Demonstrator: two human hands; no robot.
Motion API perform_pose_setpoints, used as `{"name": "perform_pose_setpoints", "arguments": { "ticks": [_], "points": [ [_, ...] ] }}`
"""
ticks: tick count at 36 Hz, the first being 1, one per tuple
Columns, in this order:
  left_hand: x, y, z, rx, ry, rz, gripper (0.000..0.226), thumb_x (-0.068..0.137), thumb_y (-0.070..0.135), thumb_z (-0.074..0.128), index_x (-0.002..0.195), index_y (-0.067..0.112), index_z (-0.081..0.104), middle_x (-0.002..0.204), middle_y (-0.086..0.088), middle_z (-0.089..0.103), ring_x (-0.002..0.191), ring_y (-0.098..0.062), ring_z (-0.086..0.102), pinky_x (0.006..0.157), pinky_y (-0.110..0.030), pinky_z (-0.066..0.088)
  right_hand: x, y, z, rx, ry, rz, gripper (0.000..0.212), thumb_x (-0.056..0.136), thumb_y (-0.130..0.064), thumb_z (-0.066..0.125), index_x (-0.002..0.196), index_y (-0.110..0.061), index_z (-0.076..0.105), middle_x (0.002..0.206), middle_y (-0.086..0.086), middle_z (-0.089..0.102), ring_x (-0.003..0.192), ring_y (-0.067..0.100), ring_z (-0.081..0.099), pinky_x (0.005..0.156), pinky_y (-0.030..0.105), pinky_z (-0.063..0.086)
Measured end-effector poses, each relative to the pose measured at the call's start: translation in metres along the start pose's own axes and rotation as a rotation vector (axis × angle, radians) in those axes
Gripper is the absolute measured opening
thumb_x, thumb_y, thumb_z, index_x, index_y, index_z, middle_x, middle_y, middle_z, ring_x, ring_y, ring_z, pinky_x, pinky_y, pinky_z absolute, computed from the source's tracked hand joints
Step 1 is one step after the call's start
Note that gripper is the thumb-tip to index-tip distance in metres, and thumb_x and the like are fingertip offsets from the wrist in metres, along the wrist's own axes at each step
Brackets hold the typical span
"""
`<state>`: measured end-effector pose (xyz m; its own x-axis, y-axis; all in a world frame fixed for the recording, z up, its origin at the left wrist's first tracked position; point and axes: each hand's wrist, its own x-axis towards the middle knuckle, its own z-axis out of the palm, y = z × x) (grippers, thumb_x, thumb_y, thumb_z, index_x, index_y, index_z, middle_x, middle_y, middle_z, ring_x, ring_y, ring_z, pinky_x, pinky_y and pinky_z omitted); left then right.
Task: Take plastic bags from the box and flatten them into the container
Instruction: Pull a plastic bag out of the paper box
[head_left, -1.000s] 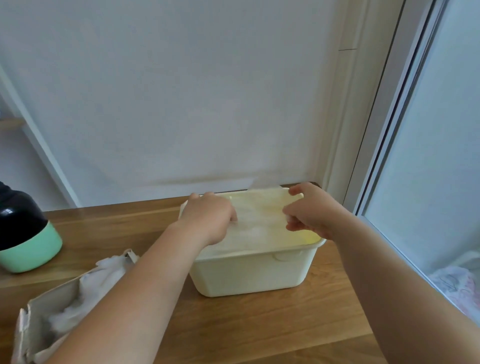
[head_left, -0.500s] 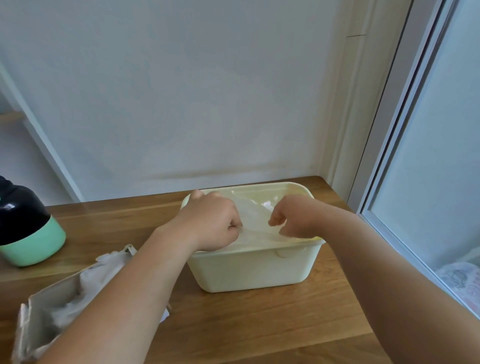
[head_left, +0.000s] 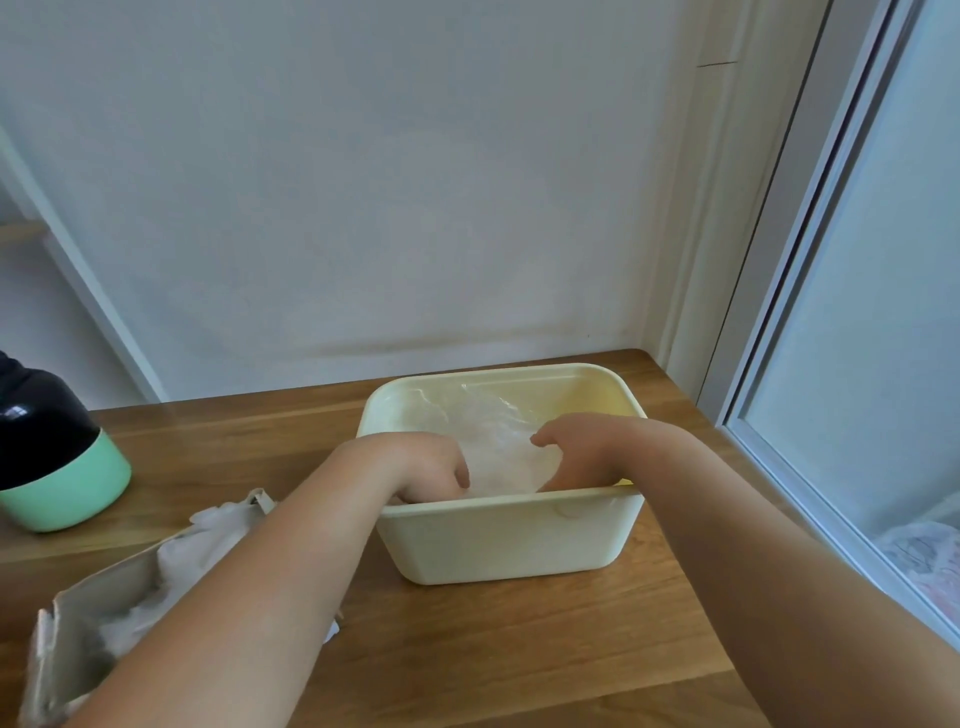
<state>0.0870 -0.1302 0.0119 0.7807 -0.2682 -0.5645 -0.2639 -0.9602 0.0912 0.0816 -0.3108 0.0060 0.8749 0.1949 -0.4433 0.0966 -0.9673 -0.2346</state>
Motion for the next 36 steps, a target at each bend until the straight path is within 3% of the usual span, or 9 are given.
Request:
{"name": "perform_pose_setpoints", "arguments": {
  "ticks": [3,10,15,19,22,26,29,32,36],
  "points": [
    [0.008,0.002,0.003,0.051,-0.025,-0.015,0.052,0.1,0.028,0.046,0.15,0.024,0.034,0.151,0.004,0.039,0.135,-0.021,0.041,0.105,-0.031,0.037,-0.002,-0.001,0.001,0.069,0.096,-0.014,0.079,0.082,-0.035,0.072,0.148,-0.022,0.03,0.149,-0.002,0.035,0.135,0.021,0.036,0.107,0.033,0.032],
    [0.009,-0.001,0.004,-0.076,0.224,0.053,0.066,0.091,0.002,0.048,0.151,0.024,0.032,0.154,0.005,0.034,0.14,-0.018,0.036,0.111,-0.03,0.035,-0.014,-0.003,-0.005,0.137,0.304,-0.057,0.055,0.084,-0.021,0.07,0.135,-0.019,0.05,0.136,-0.002,0.051,0.124,0.017,0.048,0.1,0.027,0.04],
    [-0.005,-0.012,0.003,-0.202,0.392,0.118,0.059,0.088,0.034,0.067,0.143,0.029,0.045,0.15,0.011,0.04,0.138,-0.012,0.037,0.108,-0.026,0.033,-0.021,-0.005,-0.007,0.156,0.369,-0.076,0.028,0.089,-0.012,0.058,0.113,-0.02,0.067,0.116,-0.006,0.064,0.097,0.011,0.057,0.08,0.019,0.043],
    [-0.015,-0.014,0.003,-0.241,0.626,0.15,0.047,0.084,0.041,0.071,0.129,0.03,0.06,0.135,0.009,0.054,0.127,-0.013,0.047,0.103,-0.03,0.038,-0.027,-0.009,-0.007,0.155,0.529,-0.062,0.036,0.091,-0.007,0.045,0.116,-0.021,0.066,0.121,-0.005,0.063,0.109,0.015,0.057,0.092,0.026,0.046],
    [-0.018,-0.013,0.004,-0.251,0.737,0.17,0.032,0.086,0.037,0.07,0.117,0.033,0.067,0.113,0.007,0.056,0.11,-0.016,0.053,0.095,-0.036,0.043,-0.038,-0.017,-0.003,0.296,0.593,-0.159,0.03,0.092,-0.016,0.047,0.114,-0.022,0.067,0.112,-0.009,0.065,0.102,0.011,0.059,0.087,0.022,0.045],
    [-0.02,-0.01,0.009,-0.177,0.596,0.154,0.017,0.087,0.036,0.068,0.104,0.038,0.071,0.093,0.022,0.058,0.093,-0.004,0.053,0.102,-0.039,0.035,-0.05,-0.032,0.006,0.349,0.256,-0.14,0.032,0.096,-0.036,0.043,0.099,-0.015,0.067,0.091,0.0,0.063,0.082,0.017,0.058,0.074,0.029,0.044],
    [-0.021,-0.009,0.015,-0.233,0.492,0.211,0.017,0.091,0.027,0.063,0.102,0.03,0.075,0.102,0.021,0.068,0.093,0.003,0.056,0.078,-0.012,0.038,-0.05,-0.034,0.012,0.192,0.115,-0.023,0.049,0.099,-0.044,0.028,0.108,-0.01,0.063,0.108,0.004,0.059,0.094,0.02,0.055,0.083,0.033,0.041],
    [-0.029,-0.01,0.013,-0.265,0.46,0.207,0.023,0.095,0.031,0.055,0.093,0.02,0.076,0.086,0.02,0.069,0.074,0.001,0.056,0.063,-0.014,0.041,-0.049,-0.033,0.016,0.119,0.145,-0.004,0.046,0.1,-0.043,0.025,0.069,-0.016,0.047,0.081,-0.001,0.052,0.071,0.013,0.047,0.068,0.029,0.036],
    [-0.049,-0.015,0.008,-0.392,0.419,0.16,0.036,0.095,0.05,0.045,0.098,0.027,0.073,0.099,0.02,0.069,0.1,-0.01,0.059,0.089,-0.027,0.047,-0.045,-0.033,0.013,0.123,0.226,0.005,0.044,0.098,-0.034,0.028,0.062,-0.013,0.04,0.068,0.001,0.044,0.061,0.016,0.04,0.059,0.029,0.033]
  ]
}}
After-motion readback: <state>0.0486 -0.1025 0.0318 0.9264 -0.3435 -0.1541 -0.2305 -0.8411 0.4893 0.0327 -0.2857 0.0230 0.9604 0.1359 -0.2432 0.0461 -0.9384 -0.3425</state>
